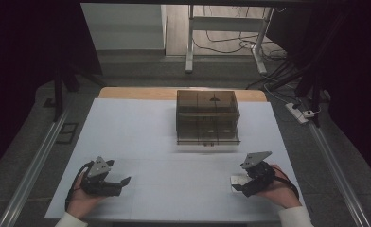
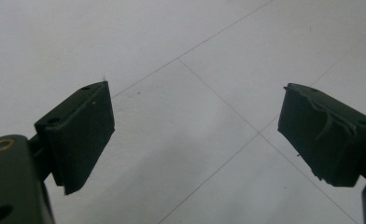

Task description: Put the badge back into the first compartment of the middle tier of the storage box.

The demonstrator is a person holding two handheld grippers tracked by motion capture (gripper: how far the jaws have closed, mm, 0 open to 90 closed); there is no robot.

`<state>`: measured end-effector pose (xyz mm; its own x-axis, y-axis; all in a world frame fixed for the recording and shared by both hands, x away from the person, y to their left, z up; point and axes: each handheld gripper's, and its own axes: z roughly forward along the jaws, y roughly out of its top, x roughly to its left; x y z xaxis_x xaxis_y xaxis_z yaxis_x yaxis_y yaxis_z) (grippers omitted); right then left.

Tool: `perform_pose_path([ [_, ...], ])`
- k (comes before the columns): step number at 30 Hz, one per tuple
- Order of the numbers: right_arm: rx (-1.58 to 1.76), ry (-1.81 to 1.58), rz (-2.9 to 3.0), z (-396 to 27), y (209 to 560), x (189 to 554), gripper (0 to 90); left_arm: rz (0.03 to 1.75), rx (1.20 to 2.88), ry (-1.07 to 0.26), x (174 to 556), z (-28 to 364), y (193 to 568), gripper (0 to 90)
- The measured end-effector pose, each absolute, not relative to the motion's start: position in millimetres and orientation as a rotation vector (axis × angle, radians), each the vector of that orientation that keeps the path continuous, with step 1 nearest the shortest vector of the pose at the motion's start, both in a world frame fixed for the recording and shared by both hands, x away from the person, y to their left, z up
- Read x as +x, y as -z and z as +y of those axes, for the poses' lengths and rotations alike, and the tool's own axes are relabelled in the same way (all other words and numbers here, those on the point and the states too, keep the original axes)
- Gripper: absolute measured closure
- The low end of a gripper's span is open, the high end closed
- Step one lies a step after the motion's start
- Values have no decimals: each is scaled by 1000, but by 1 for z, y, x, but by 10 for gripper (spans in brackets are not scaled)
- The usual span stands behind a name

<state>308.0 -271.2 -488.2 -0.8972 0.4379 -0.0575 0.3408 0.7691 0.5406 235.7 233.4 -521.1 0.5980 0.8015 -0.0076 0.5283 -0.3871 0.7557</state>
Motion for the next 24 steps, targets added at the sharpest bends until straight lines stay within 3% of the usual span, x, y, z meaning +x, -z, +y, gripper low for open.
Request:
perform_pose_path([
  [24, 513, -672, 2874, -269, 503, 307, 150, 1056, 2081, -466, 237, 235, 522, 109],
])
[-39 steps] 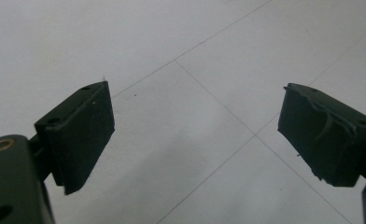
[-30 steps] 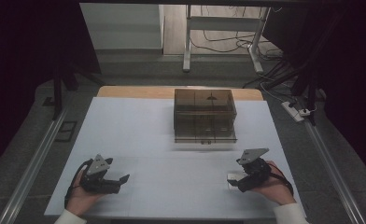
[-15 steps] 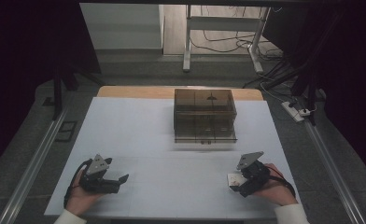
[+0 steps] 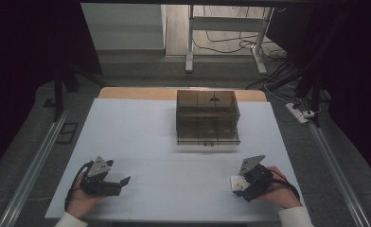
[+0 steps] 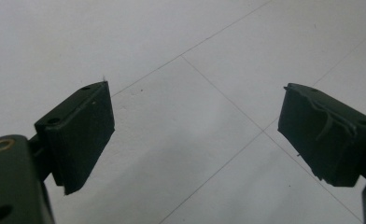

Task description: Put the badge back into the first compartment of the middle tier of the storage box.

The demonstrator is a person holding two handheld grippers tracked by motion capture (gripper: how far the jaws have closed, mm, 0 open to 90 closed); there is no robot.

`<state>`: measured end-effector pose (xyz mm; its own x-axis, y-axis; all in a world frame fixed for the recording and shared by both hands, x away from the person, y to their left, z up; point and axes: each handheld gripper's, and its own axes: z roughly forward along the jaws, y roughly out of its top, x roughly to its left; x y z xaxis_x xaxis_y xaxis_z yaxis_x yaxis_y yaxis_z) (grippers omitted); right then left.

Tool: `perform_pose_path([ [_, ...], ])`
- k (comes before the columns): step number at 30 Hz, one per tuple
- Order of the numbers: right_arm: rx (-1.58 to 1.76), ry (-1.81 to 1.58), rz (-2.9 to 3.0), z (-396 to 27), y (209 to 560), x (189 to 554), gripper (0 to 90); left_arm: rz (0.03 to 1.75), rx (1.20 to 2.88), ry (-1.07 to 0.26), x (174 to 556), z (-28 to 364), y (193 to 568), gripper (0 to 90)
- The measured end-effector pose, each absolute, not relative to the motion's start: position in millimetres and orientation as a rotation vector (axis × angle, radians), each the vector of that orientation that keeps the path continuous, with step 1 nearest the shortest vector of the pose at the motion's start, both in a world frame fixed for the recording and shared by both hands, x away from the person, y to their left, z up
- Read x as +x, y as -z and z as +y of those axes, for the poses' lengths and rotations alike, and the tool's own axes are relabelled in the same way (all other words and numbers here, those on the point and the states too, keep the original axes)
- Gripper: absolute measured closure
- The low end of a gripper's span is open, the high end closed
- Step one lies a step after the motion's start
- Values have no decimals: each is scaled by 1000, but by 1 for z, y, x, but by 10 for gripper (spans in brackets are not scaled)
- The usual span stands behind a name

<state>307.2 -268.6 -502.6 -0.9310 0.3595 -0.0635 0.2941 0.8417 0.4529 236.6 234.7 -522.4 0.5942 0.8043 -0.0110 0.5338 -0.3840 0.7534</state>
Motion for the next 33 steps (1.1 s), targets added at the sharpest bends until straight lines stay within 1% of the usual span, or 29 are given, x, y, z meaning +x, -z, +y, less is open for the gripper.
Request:
perform_pose_path([
  [5, 514, -656, 2898, -269, 506, 310, 159, 1058, 2084, -468, 237, 235, 523, 109],
  [8, 511, -670, 2912, -269, 506, 313, 183, 1059, 2087, -468, 237, 235, 523, 109],
  [12, 503, -683, 2908, -270, 506, 314, 243, 1059, 2089, -468, 238, 234, 524, 109],
  [14, 485, -693, 2912, -270, 505, 313, 298, 1058, 2091, -468, 238, 234, 524, 109],
  [17, 486, -688, 2919, -270, 504, 313, 319, 1058, 2091, -468, 238, 235, 524, 109],
  [33, 526, -707, 2909, -271, 502, 312, 330, 1060, 2094, -468, 238, 236, 525, 110],
])
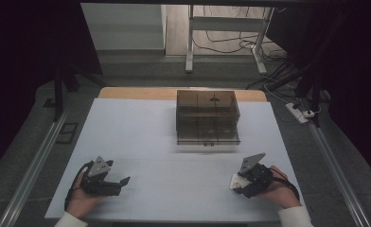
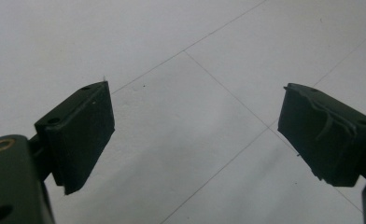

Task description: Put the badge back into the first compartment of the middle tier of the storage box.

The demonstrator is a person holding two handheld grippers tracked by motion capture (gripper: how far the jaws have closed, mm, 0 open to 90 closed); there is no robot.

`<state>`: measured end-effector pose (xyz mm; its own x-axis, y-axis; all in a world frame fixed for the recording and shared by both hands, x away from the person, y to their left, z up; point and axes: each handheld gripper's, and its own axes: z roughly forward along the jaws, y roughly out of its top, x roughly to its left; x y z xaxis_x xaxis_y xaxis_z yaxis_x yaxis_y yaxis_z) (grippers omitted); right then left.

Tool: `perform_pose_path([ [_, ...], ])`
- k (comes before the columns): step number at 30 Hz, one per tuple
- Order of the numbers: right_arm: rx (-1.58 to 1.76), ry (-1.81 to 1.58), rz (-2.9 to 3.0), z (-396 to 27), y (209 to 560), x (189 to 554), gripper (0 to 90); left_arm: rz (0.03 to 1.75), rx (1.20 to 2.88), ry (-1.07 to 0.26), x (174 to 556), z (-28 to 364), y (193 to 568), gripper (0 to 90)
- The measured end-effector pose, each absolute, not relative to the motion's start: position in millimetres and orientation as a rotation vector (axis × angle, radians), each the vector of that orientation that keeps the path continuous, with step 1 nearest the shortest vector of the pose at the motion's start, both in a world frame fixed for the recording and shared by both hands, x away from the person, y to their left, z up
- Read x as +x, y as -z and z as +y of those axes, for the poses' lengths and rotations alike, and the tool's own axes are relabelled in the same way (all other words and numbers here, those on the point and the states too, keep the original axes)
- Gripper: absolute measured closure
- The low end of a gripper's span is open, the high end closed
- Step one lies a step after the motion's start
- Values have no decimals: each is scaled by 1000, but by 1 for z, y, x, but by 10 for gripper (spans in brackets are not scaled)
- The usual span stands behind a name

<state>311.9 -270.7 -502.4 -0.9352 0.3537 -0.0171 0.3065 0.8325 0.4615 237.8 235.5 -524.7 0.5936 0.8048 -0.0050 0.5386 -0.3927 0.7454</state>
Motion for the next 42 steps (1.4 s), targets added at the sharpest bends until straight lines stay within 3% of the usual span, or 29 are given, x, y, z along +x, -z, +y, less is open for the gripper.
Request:
perform_pose_path([
  [20, 618, -1023, 2700, -281, 480, 312, 330, 1063, 2096, -469, 238, 236, 525, 110],
  [42, 742, -1149, 2560, -283, 474, 314, 330, 1067, 2095, -472, 239, 237, 525, 109],
])
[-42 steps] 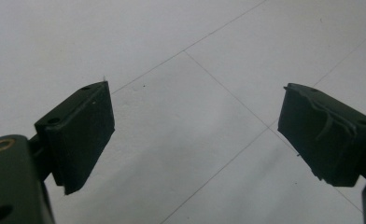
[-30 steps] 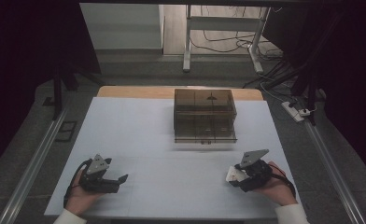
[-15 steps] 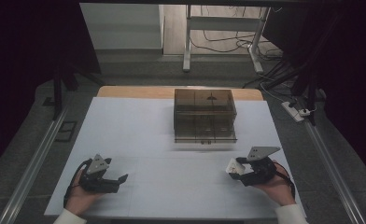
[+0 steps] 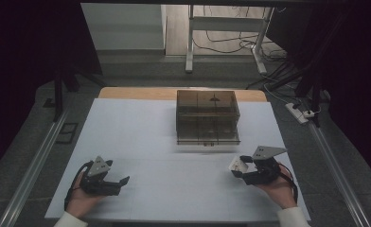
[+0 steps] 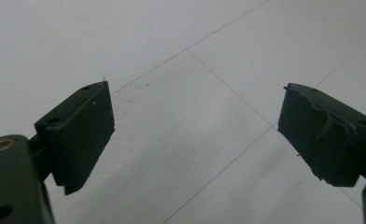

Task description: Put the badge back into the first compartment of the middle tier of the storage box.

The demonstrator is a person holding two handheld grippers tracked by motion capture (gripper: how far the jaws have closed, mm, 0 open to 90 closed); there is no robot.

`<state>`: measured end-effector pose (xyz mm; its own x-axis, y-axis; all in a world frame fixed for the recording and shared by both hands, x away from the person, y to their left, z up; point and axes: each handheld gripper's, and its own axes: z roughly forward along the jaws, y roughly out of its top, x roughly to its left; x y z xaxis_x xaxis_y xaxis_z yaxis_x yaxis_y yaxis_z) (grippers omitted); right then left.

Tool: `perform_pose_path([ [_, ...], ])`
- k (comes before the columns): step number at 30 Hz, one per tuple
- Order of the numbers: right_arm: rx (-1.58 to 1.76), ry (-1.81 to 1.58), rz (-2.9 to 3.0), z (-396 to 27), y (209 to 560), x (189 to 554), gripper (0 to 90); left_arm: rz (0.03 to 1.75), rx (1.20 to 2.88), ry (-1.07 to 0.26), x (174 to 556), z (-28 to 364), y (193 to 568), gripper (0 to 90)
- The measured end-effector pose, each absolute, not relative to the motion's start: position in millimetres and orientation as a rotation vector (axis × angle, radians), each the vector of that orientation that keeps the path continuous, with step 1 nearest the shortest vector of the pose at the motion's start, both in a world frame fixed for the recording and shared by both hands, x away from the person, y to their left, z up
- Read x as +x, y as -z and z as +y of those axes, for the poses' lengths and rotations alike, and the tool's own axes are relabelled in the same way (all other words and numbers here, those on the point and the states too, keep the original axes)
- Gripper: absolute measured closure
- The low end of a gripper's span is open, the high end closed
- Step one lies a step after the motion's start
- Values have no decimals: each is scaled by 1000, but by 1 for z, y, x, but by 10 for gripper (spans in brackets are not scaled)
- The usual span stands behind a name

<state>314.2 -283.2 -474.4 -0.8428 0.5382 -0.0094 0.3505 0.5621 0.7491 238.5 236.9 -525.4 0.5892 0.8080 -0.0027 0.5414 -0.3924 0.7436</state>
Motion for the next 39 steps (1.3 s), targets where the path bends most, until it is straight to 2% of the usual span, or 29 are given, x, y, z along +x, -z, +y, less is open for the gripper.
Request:
perform_pose_path([
  [39, 766, -1281, 2418, -266, 459, 319, 330, 1073, 2089, -467, 239, 236, 526, 109],
])
